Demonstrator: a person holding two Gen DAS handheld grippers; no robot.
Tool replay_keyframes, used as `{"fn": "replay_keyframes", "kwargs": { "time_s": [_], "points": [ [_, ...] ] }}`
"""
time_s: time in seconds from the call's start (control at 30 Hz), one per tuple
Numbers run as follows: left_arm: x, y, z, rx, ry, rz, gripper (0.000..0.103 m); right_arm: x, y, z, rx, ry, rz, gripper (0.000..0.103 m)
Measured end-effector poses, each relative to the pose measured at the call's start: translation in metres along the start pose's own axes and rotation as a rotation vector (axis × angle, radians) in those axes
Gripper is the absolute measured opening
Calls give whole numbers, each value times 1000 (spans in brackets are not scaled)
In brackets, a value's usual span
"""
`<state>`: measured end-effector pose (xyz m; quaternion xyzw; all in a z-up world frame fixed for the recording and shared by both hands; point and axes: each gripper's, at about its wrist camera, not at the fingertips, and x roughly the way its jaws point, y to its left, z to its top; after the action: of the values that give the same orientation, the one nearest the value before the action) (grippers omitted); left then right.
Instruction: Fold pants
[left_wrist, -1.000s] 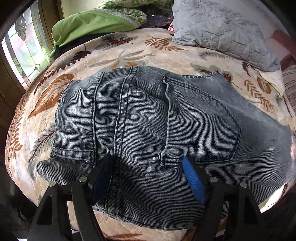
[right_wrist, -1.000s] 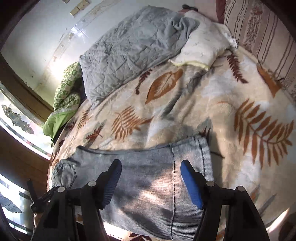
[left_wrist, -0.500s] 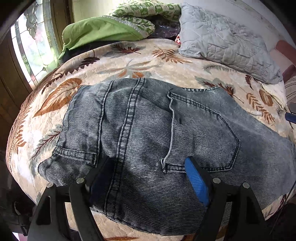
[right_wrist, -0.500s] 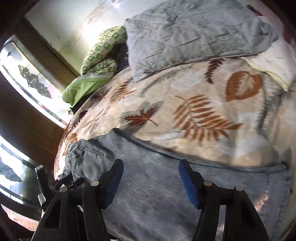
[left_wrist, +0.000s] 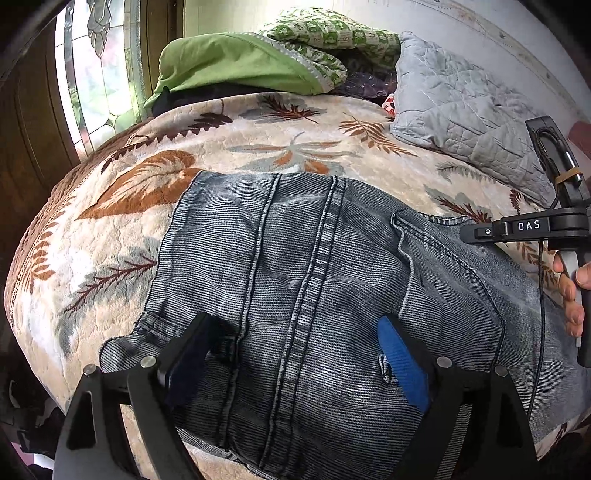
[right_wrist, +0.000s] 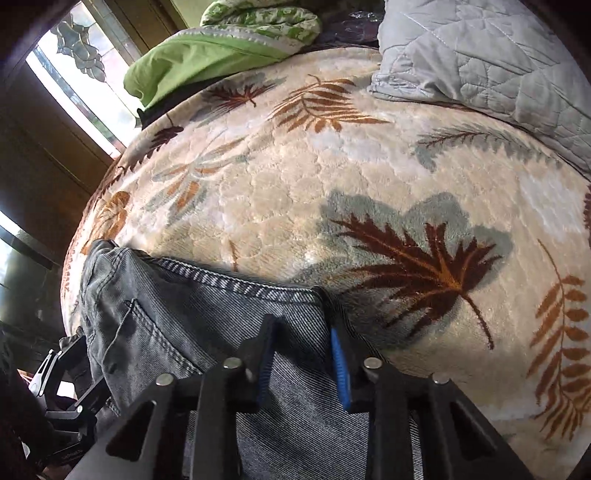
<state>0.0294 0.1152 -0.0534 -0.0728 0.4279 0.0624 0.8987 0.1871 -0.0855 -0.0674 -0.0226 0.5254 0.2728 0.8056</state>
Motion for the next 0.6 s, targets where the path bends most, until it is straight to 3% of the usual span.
{"fn": "replay_keyframes", "kwargs": {
  "time_s": [0.03,0.17,0.3,0.4,0.43,0.47,0.53,0.6],
  "points": [
    [0,0,0,1,-3,1,92,-2,7,1,-38,-1,-48,5],
    [-5,4,2,-24,-3,-26,92,-9,22,10,-109,-59,-173,4],
    [-15,11,8,-90,1,-60,92,15,31,10,-182,-47,-281,4],
    [2,6,6,-32,63,15,92,12,18,10,-99,-87,-241,15],
    [2,2,4,-4,52,36,92,7,12,11,-60,-86,-214,26],
    [0,1,3,3,43,45,92,-1,8,11,-35,-92,-219,46],
    [0,2,3,-10,45,44,92,-25,5,4,5,-152,-214,63],
    [-1,3,2,-11,42,44,92,-53,2,-10,44,-207,-172,63]
  ]
}}
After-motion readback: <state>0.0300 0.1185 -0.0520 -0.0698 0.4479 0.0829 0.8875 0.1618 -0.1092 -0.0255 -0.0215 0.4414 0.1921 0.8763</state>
